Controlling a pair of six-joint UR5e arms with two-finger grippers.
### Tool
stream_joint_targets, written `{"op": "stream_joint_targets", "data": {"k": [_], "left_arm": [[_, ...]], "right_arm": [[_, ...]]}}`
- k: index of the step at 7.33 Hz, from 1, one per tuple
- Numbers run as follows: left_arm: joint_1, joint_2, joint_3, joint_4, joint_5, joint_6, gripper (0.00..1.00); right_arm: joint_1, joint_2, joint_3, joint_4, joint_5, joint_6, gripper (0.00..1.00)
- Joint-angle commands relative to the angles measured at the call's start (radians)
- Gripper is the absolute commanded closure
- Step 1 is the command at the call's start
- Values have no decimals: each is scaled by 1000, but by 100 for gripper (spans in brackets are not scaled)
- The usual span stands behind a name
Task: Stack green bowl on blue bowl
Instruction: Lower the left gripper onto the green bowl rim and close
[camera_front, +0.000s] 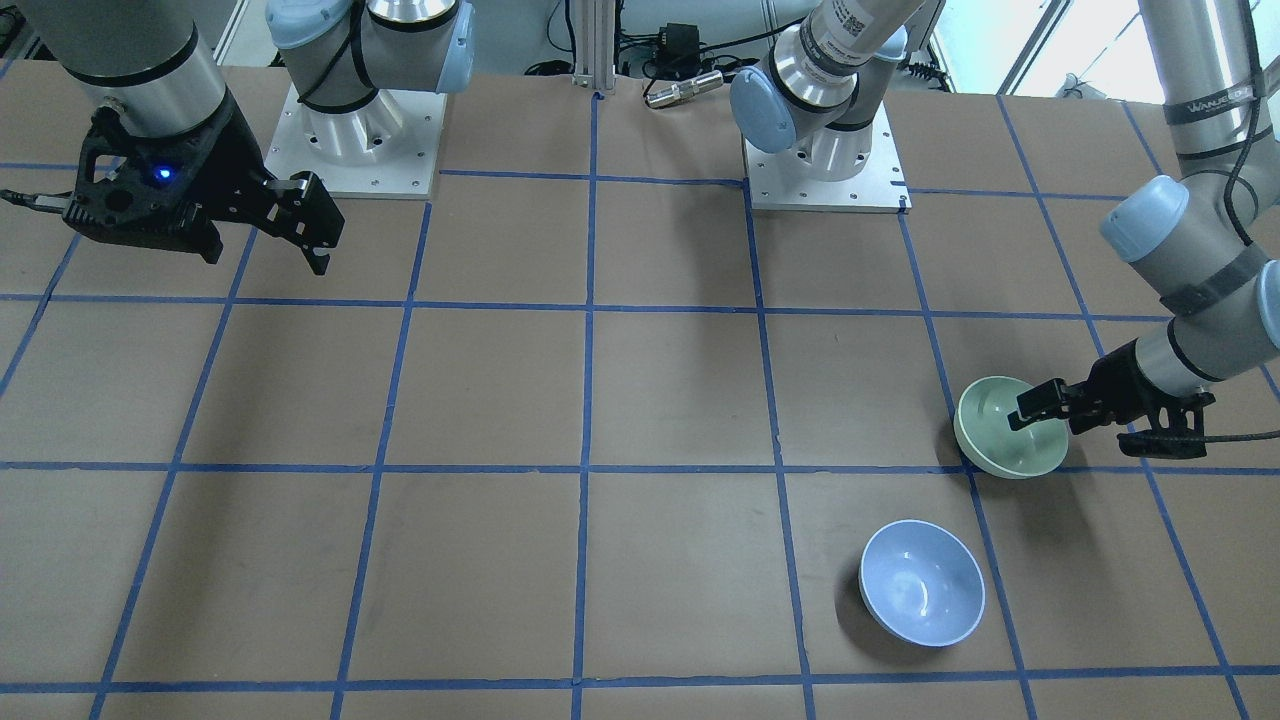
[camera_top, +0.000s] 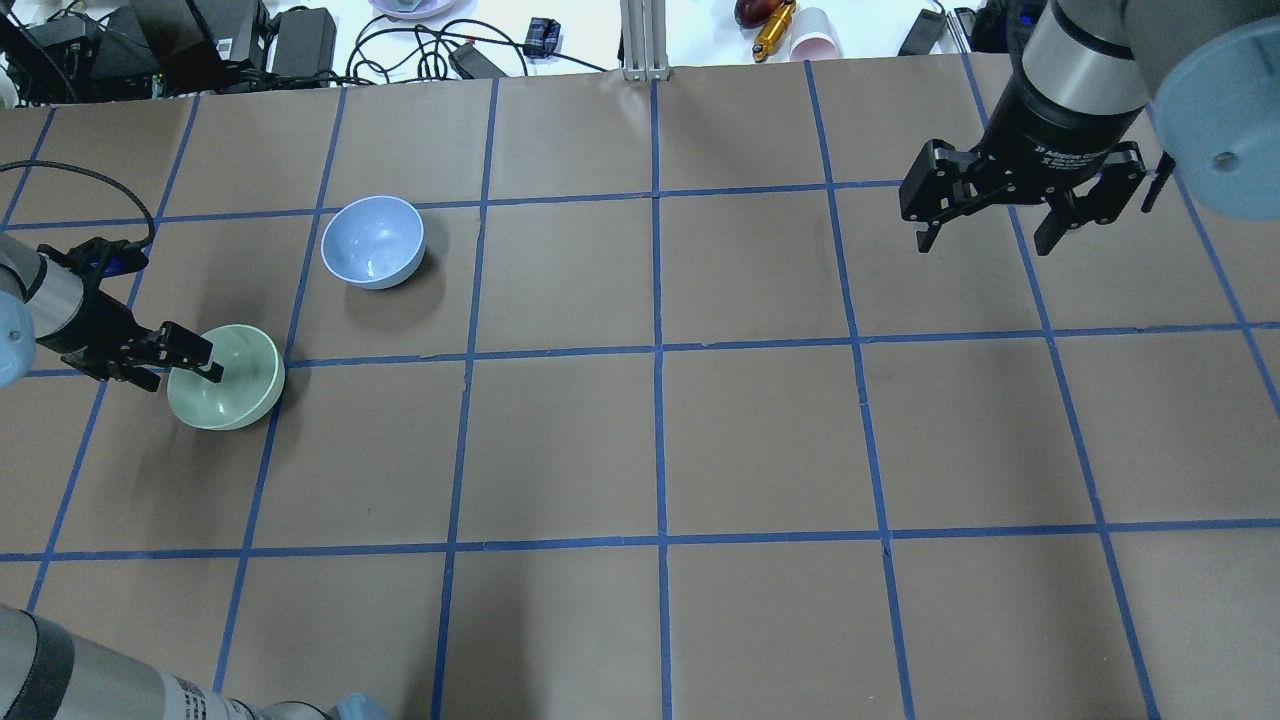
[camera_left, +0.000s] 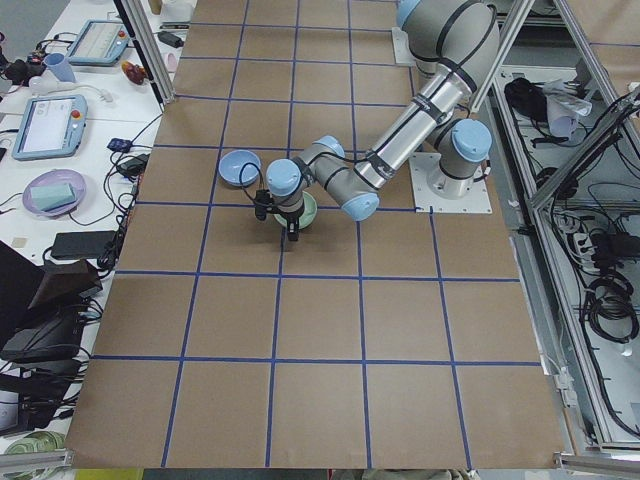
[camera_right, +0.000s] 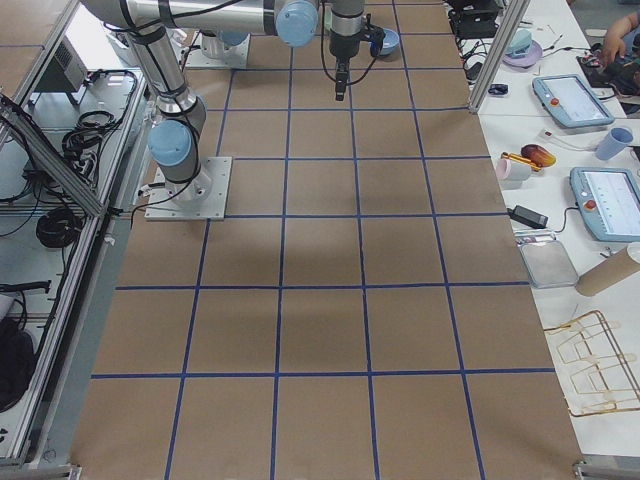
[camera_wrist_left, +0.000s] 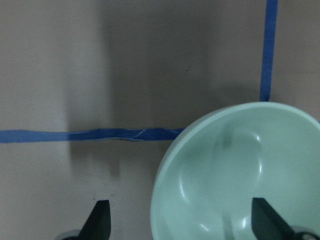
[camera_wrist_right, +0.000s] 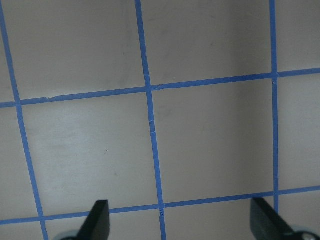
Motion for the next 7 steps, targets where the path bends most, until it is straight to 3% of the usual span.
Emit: {"op": "stream_joint_targets", "data": {"k": [1,5,7], "left_arm": [[0,-20,-1,8,0,3,0],[2,-43,0,18,0,4,9],[2,-43,-2,20,0,7,26]], "right_arm": [[0,0,0,0,0,0,0],[0,0,0,0,2,0,0],[0,0,0,0,0,0,0]]}}
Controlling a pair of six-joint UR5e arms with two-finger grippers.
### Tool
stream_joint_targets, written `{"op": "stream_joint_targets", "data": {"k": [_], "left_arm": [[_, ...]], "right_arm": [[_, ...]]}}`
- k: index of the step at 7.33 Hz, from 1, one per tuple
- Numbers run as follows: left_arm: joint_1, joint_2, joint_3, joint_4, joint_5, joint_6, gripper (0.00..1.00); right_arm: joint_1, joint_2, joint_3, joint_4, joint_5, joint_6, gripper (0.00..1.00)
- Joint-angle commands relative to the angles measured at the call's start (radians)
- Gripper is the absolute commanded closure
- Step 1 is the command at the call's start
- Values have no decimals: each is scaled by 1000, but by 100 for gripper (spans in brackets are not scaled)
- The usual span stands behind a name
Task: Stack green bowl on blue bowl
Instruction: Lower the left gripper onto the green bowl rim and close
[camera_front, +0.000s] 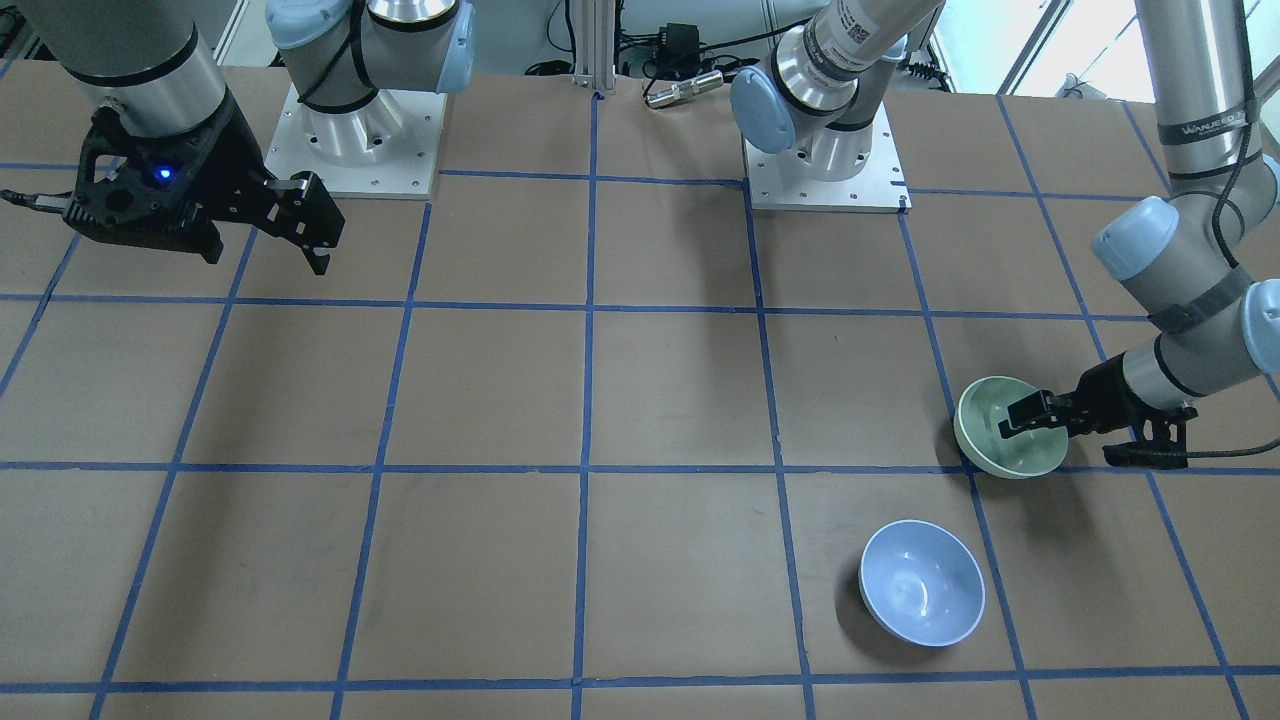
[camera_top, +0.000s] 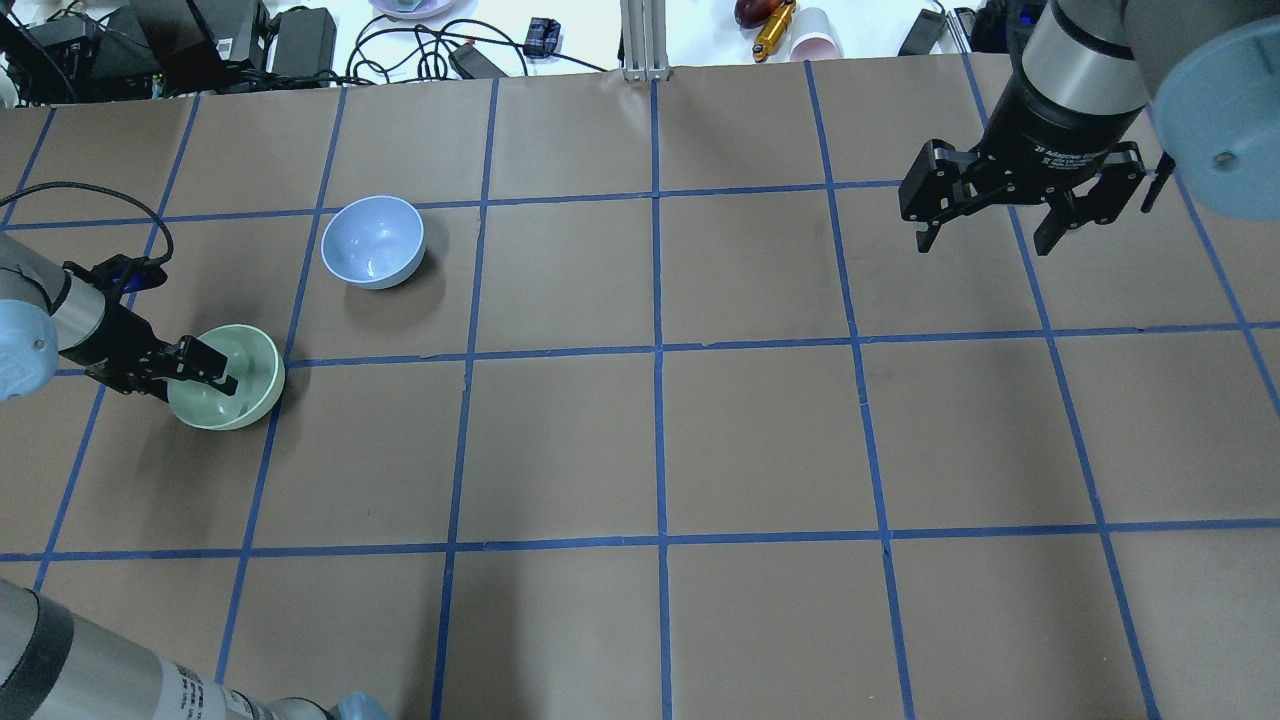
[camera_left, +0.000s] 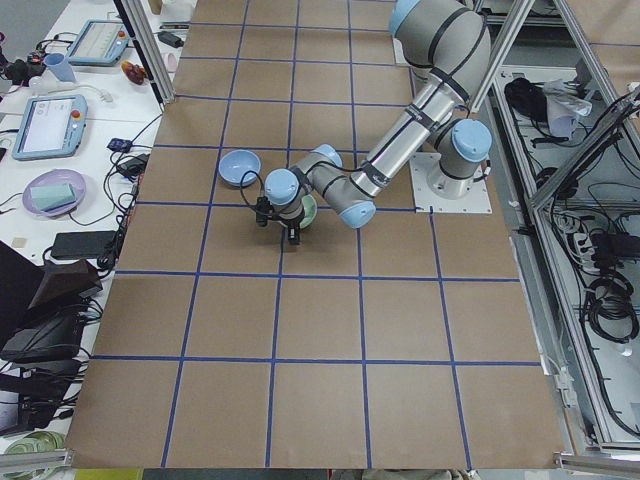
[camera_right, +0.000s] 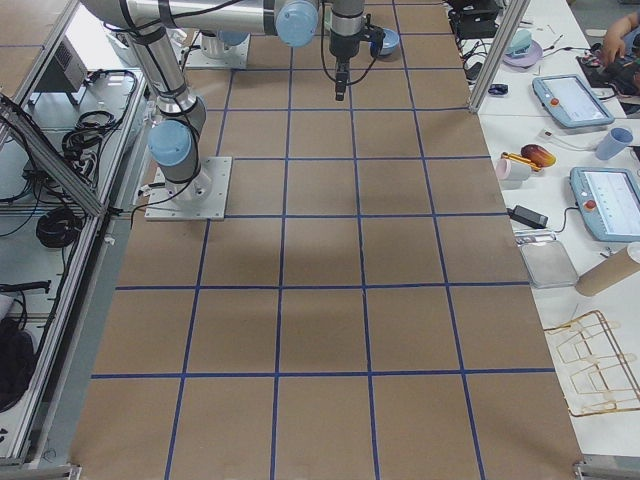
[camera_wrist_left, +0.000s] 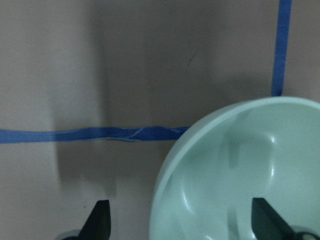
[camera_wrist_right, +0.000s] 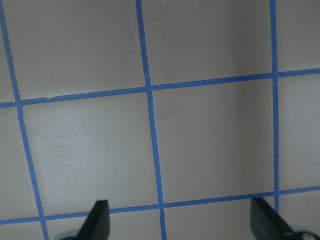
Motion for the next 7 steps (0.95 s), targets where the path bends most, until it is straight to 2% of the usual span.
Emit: {"op": "stream_joint_targets", "data": {"k": [1,5,6,7], "left_arm": [[0,-1,-1,1,0,5,37],[9,-1,-1,0,-3,27,80],[9,-1,-1,0,-3,28,88],[11,-1,-1,0,-3,28,91]], "right_arm": [[0,0,0,0,-1,0,0],[0,0,0,0,-1,0,0],[0,0,0,0,-1,0,0],[0,0,0,0,-1,0,0]]}}
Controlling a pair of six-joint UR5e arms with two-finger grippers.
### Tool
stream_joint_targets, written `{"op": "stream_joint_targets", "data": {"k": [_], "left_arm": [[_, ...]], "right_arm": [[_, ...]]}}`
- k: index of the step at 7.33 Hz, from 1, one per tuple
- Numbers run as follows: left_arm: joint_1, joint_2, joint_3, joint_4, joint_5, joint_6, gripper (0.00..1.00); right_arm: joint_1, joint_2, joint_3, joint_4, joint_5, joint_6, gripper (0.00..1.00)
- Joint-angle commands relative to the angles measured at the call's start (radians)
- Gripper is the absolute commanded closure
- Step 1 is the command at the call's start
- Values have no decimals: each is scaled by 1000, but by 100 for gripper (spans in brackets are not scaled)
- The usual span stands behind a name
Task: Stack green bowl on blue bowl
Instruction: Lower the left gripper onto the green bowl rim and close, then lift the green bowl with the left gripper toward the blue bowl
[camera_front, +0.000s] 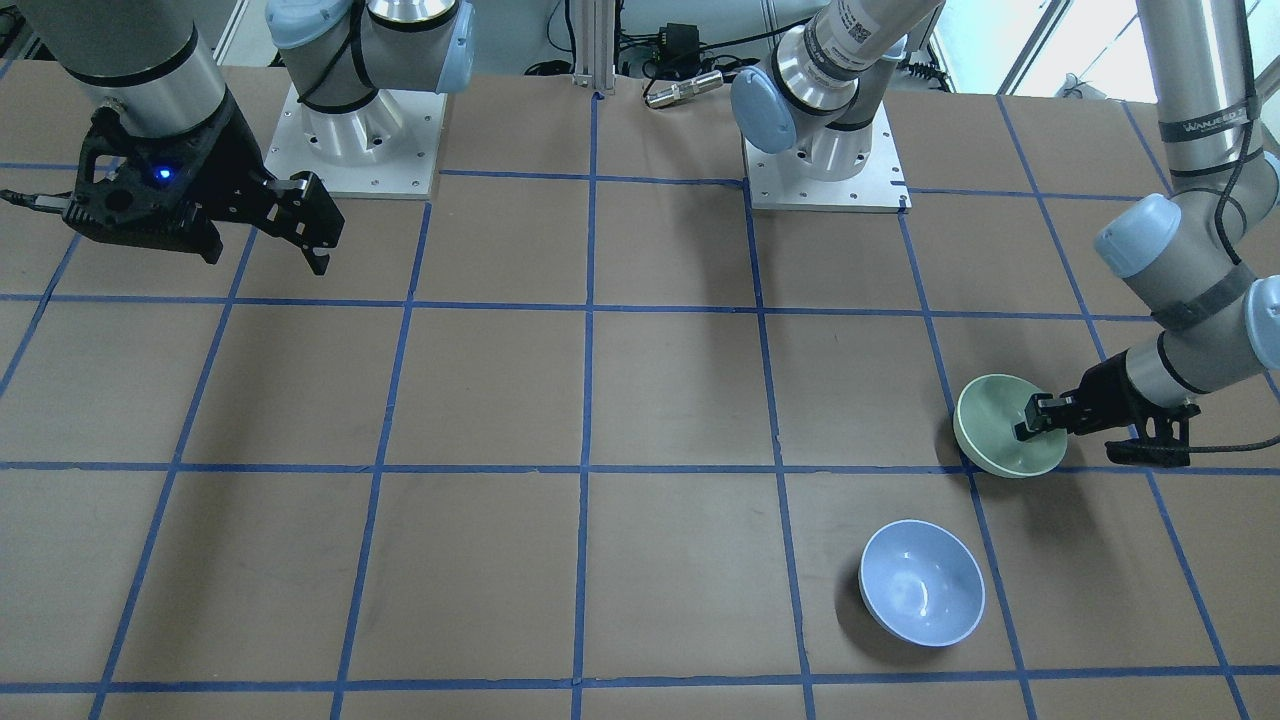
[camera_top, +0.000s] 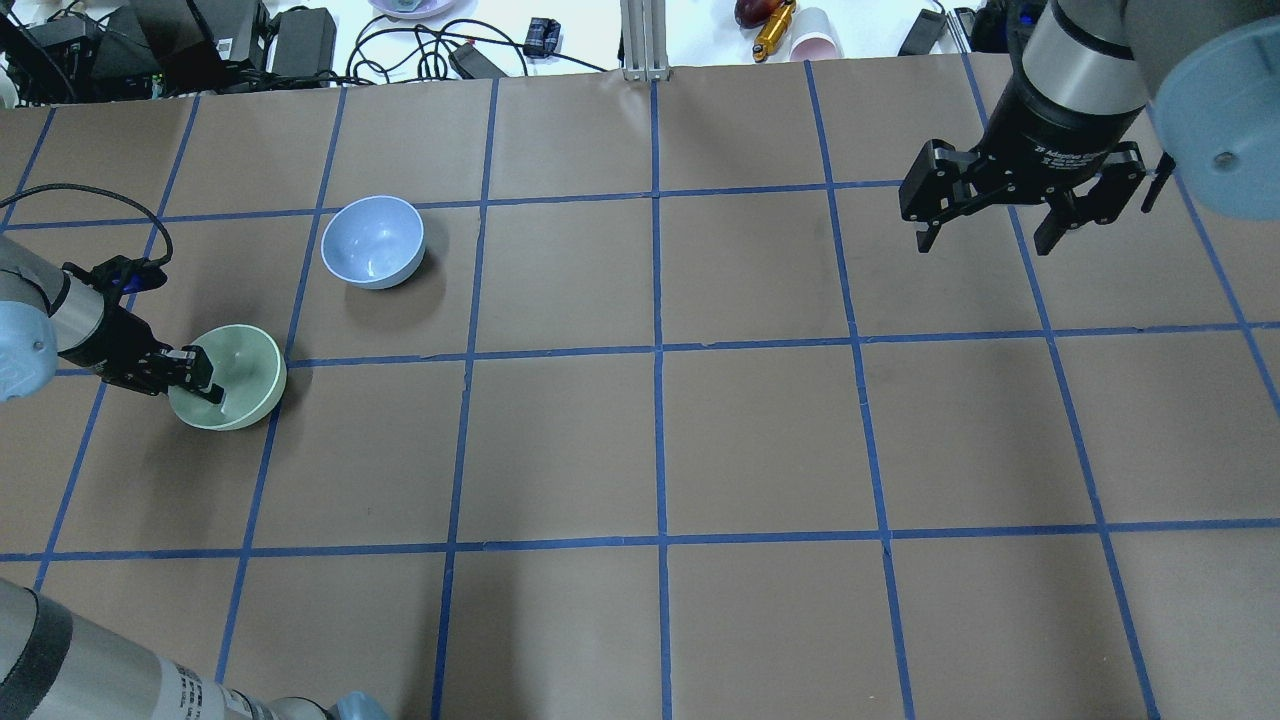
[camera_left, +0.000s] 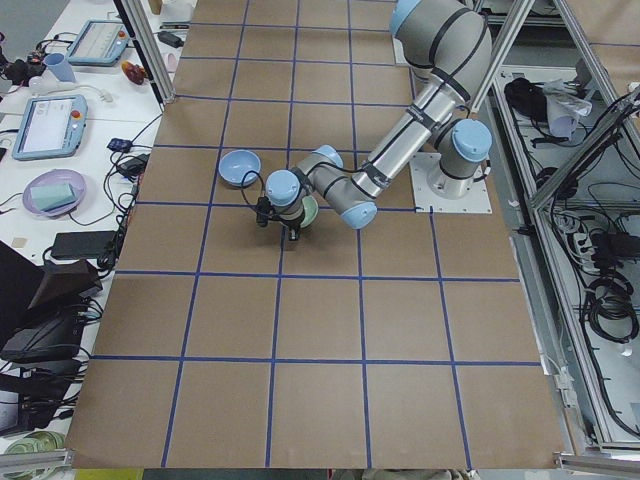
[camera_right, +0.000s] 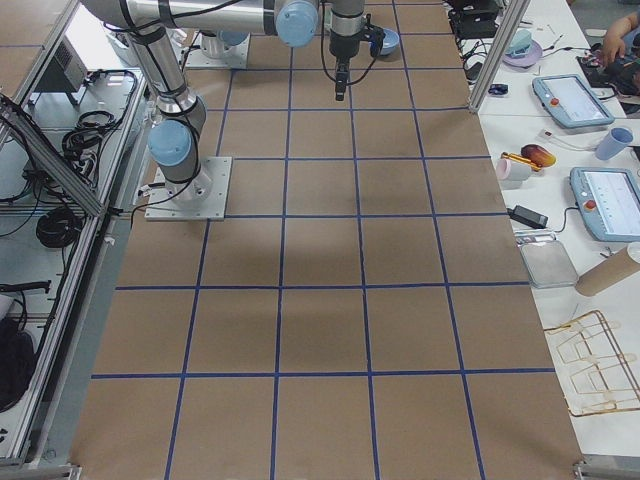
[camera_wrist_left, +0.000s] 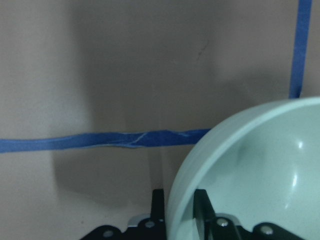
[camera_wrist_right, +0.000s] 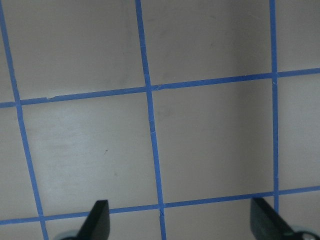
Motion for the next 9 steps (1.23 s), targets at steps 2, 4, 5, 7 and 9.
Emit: {"op": "stream_joint_targets", "data": {"k": [2,4,5,7,9], "left_arm": [[2,0,0,0,0,17,96],[4,0,1,0,0,22,100],[20,0,3,-1,-2,33,100],[33,0,3,-5,-3,36,100],[34,1,3,-9,-23,37,100]], "right_arm": [[0,0,0,0,0,0,0],[0,0,0,0,0,0,0],[0,0,0,0,1,0,0],[0,0,0,0,0,0,0],[0,0,0,0,1,0,0]]}}
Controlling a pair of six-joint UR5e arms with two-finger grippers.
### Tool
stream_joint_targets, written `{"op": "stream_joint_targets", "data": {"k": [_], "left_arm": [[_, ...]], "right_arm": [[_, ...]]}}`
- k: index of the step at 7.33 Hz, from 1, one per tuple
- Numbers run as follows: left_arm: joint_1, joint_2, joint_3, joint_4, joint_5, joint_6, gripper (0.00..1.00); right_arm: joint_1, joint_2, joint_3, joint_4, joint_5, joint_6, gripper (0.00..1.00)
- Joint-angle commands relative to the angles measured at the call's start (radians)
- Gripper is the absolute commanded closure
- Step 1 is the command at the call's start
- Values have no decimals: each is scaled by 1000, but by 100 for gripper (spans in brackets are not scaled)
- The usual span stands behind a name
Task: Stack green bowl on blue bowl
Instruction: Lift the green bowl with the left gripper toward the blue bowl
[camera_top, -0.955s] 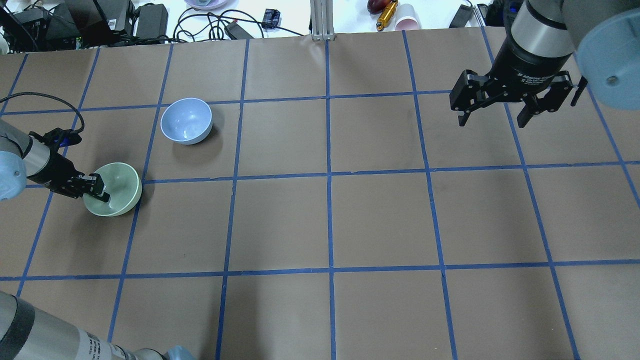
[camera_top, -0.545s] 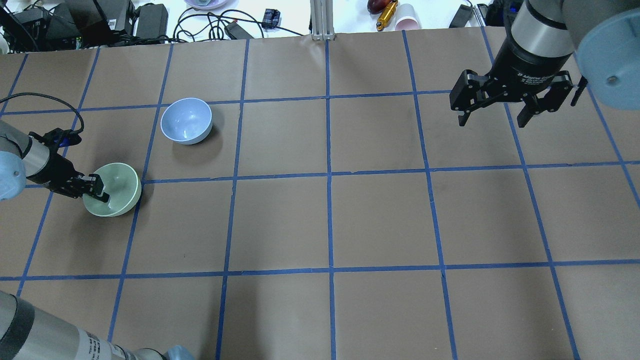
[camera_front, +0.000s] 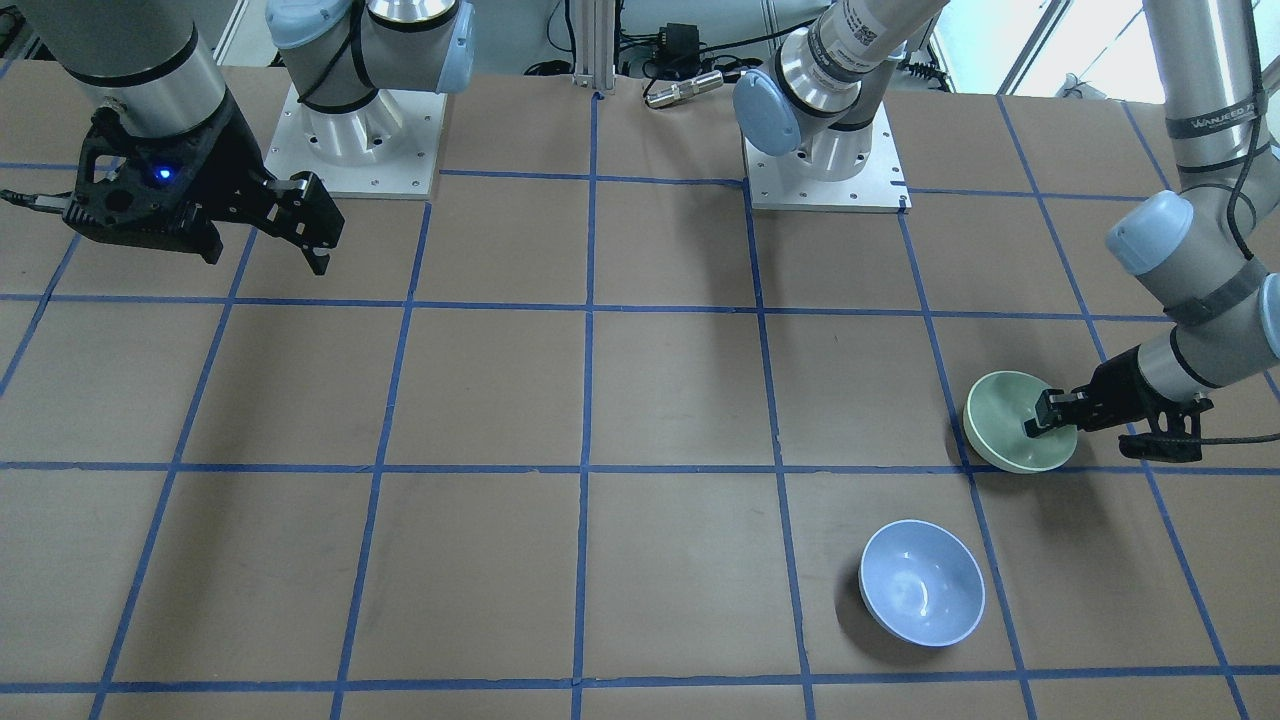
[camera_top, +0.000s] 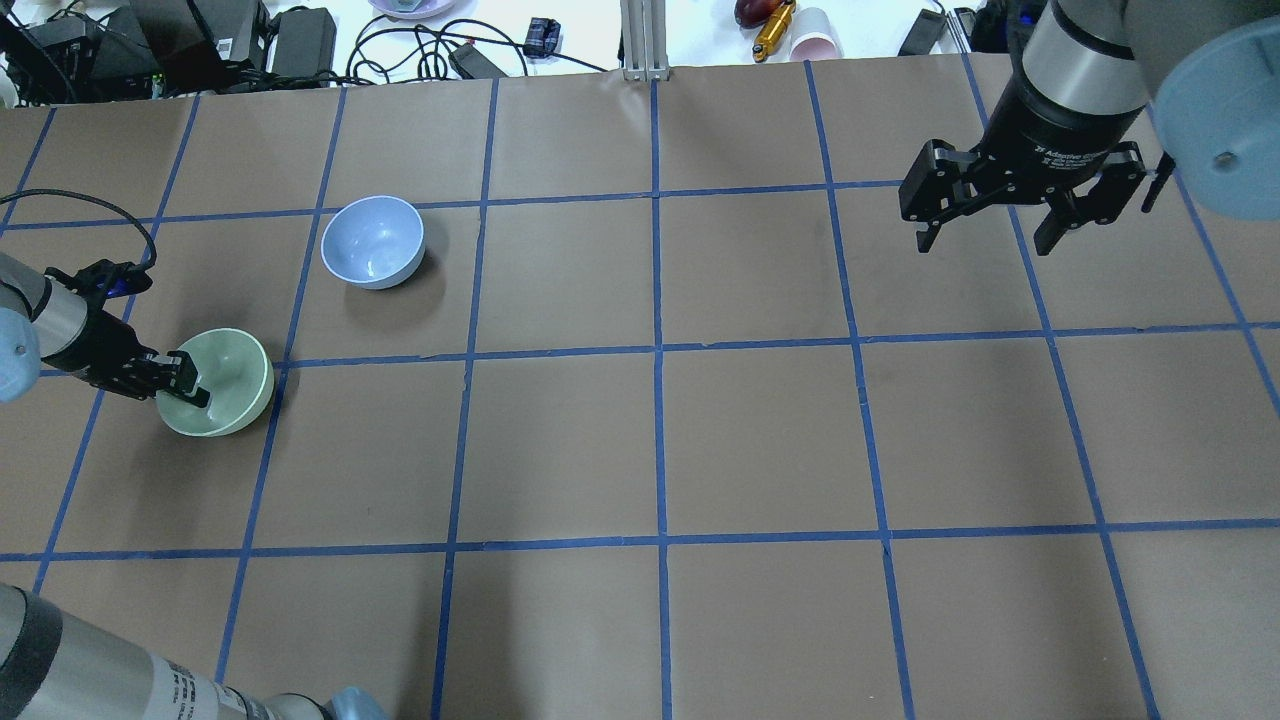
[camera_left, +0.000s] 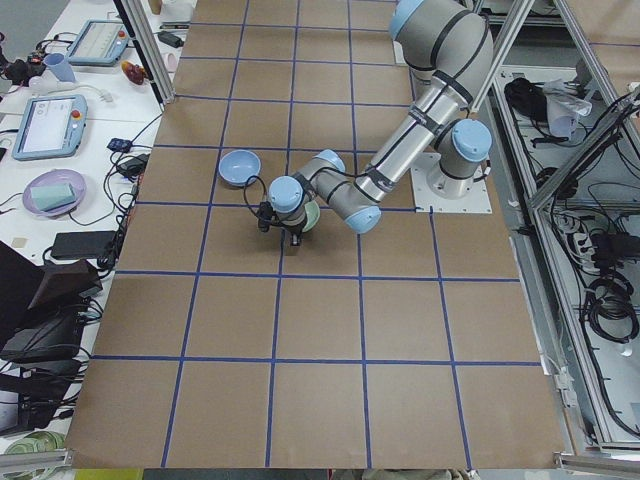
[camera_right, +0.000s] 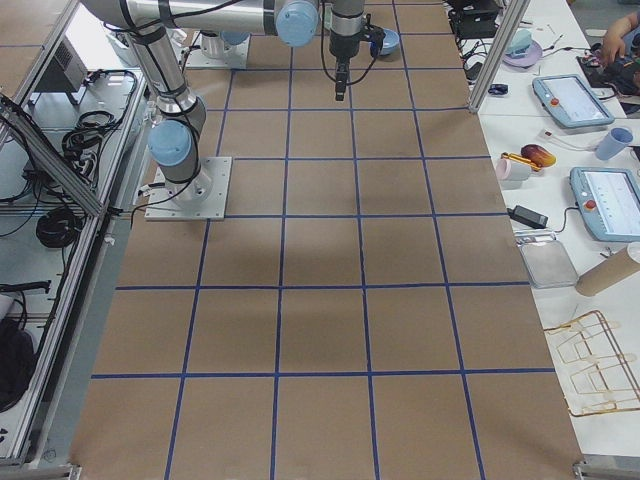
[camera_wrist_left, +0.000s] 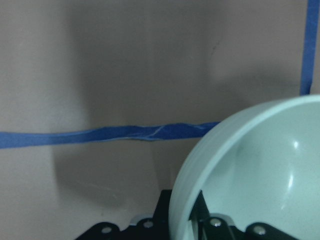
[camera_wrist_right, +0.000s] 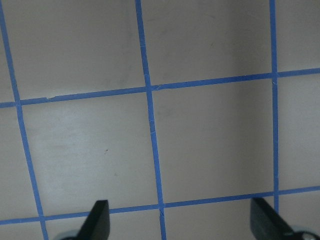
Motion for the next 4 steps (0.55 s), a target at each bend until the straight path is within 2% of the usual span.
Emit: {"op": "stream_joint_targets", "data": {"k": [1,4], "left_arm": [[6,6,2,-5,-9,1,100],[8,26,6,-10,-50,1,100]], "right_arm": [[0,0,0,0,0,0,0],[0,0,0,0,0,0,0]]}}
